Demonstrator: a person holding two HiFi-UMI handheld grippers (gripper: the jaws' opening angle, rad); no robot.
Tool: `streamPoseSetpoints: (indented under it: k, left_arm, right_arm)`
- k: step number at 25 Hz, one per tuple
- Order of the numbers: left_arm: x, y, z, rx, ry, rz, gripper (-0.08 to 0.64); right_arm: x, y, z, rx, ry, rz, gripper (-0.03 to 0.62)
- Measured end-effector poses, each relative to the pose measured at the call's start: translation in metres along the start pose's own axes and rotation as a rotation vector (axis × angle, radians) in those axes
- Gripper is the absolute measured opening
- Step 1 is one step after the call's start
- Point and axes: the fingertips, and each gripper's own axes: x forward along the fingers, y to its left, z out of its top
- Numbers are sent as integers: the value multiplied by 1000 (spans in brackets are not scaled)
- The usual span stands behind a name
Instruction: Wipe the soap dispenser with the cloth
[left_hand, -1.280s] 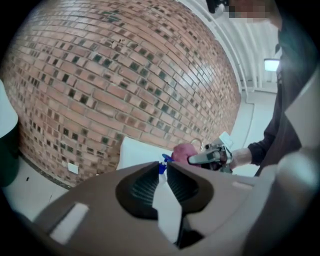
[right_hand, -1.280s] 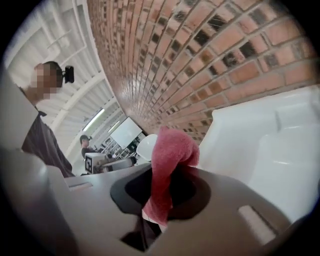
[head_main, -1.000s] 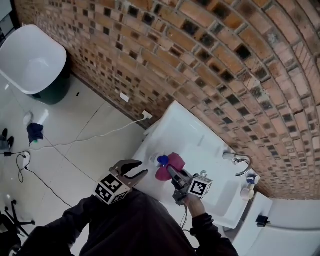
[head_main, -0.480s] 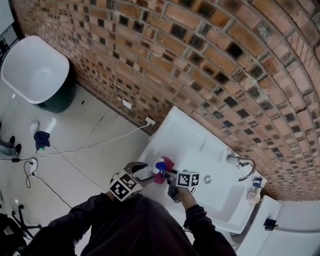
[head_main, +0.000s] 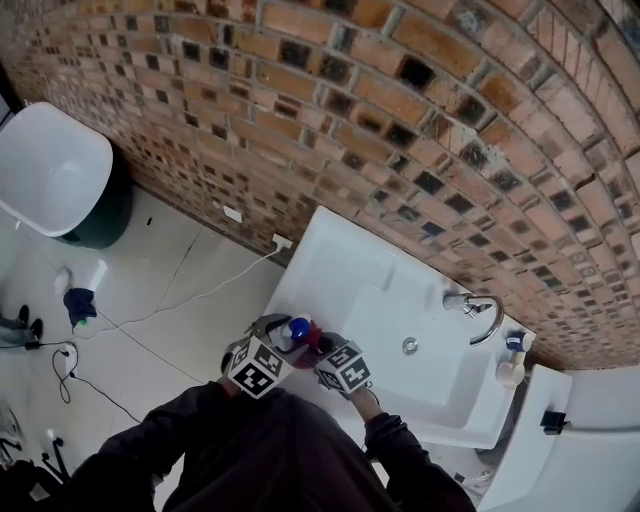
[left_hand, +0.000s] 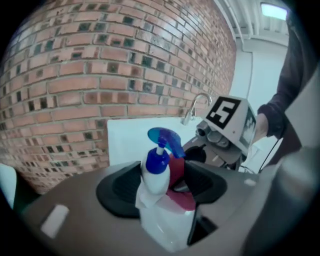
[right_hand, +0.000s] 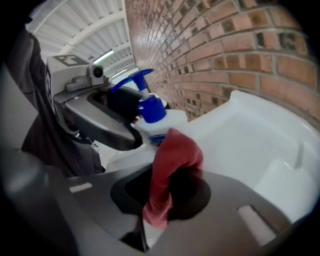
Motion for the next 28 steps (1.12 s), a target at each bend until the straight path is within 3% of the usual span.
streamPoseSetpoints:
  k: [2, 4, 7, 11, 14, 17, 22, 28]
  left_arm:
    - [2, 4, 1, 55, 17, -9, 268]
    - [1, 9, 0, 105, 36, -22, 189]
    - [0, 10, -2, 156, 54, -57, 187]
    - [-1, 8, -3, 194, 65, -105, 186]
    - [1, 4, -3, 215, 66, -163, 185]
    - [-2, -4, -2, 225, 65, -270, 185]
    - [-4, -12, -3, 282, 79, -389, 186]
    - [-5, -14, -5, 305, 104, -433, 187]
  right_arm:
    - [1, 7, 0, -32, -4, 14, 58]
    - [-1, 9, -3, -28, -9, 21, 58]
    - [-17, 6, 0, -34, -23, 14, 58]
    - [-55, -10, 26, -156, -59, -34, 58]
    - [-77, -17, 48, -232, -81, -24, 58]
    - [-82, -14, 55, -226, -68, 10, 58]
    - [-64, -13, 32, -196, 7, 23, 58]
    - [-25, -30, -2, -128, 61, 58, 57]
